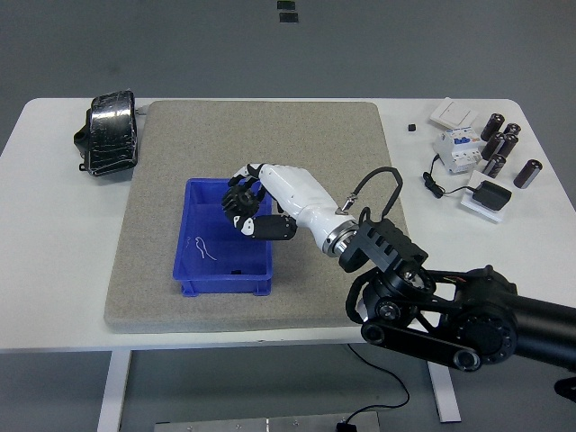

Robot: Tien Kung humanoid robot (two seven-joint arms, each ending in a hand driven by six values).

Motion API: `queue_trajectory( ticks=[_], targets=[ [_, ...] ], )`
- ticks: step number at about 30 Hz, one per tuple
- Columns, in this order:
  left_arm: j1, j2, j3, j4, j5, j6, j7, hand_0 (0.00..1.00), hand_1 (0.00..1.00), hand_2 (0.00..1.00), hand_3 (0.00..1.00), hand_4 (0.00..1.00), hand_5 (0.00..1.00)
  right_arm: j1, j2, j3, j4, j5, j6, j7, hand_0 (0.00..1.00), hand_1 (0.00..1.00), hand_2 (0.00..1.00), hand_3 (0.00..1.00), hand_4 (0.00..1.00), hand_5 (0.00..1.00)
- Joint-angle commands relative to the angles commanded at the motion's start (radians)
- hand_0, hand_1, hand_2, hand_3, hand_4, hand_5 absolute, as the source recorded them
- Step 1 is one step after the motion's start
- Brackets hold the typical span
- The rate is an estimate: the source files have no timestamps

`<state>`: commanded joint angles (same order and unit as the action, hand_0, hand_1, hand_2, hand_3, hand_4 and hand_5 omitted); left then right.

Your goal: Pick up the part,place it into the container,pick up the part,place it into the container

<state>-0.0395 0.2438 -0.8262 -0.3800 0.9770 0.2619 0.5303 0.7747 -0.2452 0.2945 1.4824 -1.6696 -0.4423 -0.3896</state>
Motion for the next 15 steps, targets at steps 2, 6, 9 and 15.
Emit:
queue_trajectory(
  ticks=[2, 6, 9, 15],
  targets=[
    [-0.002, 0.000, -0.003, 0.000, 0.004, -0.001, 0.001, 0.662, 0.645, 0.624, 0.614, 0.710, 0.567, 0.003, 0.007, 0.002, -0.023, -0.030, -0.001, 0.000, 0.312, 0.518, 0.479, 0.626, 0.497, 0.002],
    [-0.002, 0.000, -0.005, 0.000, 0.009, -0.002, 0.003, 0.661, 0.644, 0.624, 0.607, 0.713, 0.572, 0.011, 0.015, -0.010, -0.057, -0.056, -0.010, 0.004, 0.360, 0.590, 0.595, 0.671, 0.391, 0.063],
    [0.002, -0.003, -0.003, -0.001, 0.007, 0.000, 0.005, 0.661, 0.644, 0.624, 0.607, 0.713, 0.572, 0.020, 0.020, -0.037, -0.074, -0.028, -0.036, 0.013, 0.360, 0.590, 0.595, 0.671, 0.391, 0.063],
    [0.008, -0.010, 0.003, -0.001, 0.001, 0.003, 0.007, 0.661, 0.644, 0.624, 0.605, 0.716, 0.576, 0.033, 0.025, -0.066, -0.087, -0.003, -0.072, 0.016, 0.452, 0.693, 0.671, 0.708, 0.427, 0.245]
  ],
)
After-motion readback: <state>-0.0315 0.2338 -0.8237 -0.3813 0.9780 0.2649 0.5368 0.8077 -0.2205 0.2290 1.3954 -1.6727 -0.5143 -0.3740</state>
